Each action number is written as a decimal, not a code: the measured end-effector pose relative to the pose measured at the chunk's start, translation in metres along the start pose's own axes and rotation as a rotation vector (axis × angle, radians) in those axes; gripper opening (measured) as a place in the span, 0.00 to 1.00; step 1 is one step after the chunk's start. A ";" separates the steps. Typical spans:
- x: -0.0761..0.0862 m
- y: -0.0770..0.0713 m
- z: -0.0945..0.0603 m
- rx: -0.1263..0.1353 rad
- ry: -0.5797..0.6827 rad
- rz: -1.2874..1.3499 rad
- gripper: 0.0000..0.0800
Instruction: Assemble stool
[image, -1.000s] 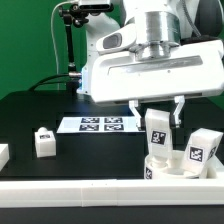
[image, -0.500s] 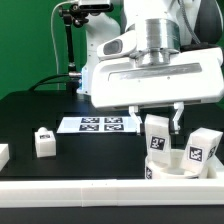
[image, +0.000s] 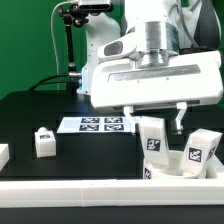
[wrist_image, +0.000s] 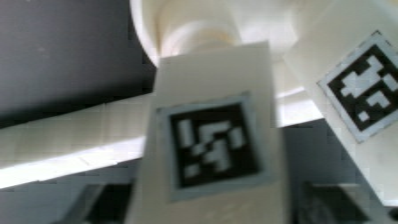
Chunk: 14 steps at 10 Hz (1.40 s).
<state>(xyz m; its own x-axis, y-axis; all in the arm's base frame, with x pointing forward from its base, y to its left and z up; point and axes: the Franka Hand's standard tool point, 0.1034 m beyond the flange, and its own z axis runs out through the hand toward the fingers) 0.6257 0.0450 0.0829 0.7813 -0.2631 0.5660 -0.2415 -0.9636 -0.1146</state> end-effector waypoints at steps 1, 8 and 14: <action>0.000 0.000 0.000 0.000 -0.001 -0.001 0.62; 0.032 0.012 -0.020 0.000 -0.039 -0.025 0.81; 0.024 0.014 -0.011 0.007 -0.245 -0.029 0.81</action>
Offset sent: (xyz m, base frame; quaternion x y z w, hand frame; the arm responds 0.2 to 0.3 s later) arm -0.0025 -0.0125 0.0217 -0.0047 -0.0264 -0.0176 0.9995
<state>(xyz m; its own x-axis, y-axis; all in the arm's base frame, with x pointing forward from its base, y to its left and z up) 0.6344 0.0257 0.1038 0.9042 -0.2379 0.3546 -0.2134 -0.9710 -0.1074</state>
